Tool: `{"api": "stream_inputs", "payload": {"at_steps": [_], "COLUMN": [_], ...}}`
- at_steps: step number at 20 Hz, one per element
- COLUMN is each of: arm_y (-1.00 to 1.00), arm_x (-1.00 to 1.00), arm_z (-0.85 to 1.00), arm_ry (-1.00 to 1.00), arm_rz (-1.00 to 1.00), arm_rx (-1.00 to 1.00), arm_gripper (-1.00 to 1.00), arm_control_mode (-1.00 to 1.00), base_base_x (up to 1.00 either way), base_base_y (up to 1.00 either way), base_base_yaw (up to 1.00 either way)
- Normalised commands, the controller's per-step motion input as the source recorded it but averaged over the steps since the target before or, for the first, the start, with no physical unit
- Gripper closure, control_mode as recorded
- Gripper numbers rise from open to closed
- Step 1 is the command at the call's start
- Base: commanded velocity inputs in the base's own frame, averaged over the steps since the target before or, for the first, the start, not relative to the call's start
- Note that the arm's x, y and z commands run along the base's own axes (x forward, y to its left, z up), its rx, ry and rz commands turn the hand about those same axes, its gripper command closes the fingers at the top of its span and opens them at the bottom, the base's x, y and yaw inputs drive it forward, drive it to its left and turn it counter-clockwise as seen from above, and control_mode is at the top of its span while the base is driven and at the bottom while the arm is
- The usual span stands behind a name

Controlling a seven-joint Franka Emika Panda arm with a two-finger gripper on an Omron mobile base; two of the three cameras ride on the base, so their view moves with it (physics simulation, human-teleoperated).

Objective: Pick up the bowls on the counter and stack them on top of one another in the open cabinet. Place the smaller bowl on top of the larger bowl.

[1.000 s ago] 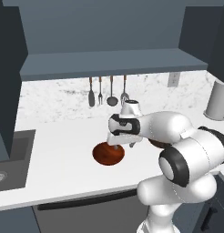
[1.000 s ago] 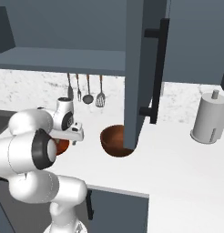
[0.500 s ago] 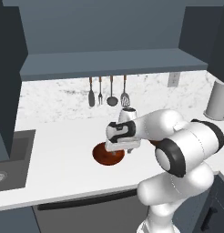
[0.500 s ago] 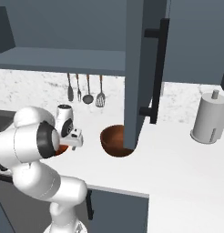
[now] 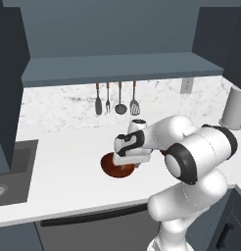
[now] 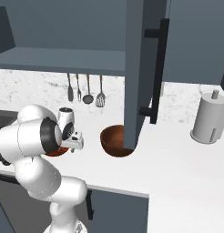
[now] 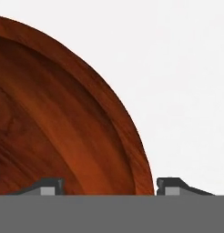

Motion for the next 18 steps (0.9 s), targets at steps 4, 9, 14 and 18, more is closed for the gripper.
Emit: {"api": "stream_inputs", "payload": {"at_steps": [4, 9, 14, 18], "arm_y": [0.00, 0.00, -0.21, -0.55], "arm_x": [0.02, 0.01, -0.16, -0.32], "arm_z": [0.00, 0.13, 0.92, 1.00], "arm_ry": [0.01, -0.01, -0.27, -0.29], "arm_rz": [0.00, -0.03, -0.06, -0.13], "arm_rx": [0.00, 0.02, 0.03, 0.02], "arm_gripper": [1.00, 1.00, 1.00, 1.00], "arm_control_mode": [-1.00, -1.00, -1.00, -1.00], "base_base_x": [0.00, 0.00, 0.00, 0.00], "base_base_y": [0.00, 0.00, 0.00, 0.00], "base_base_yaw": [0.00, 0.00, 0.00, 0.00]}}
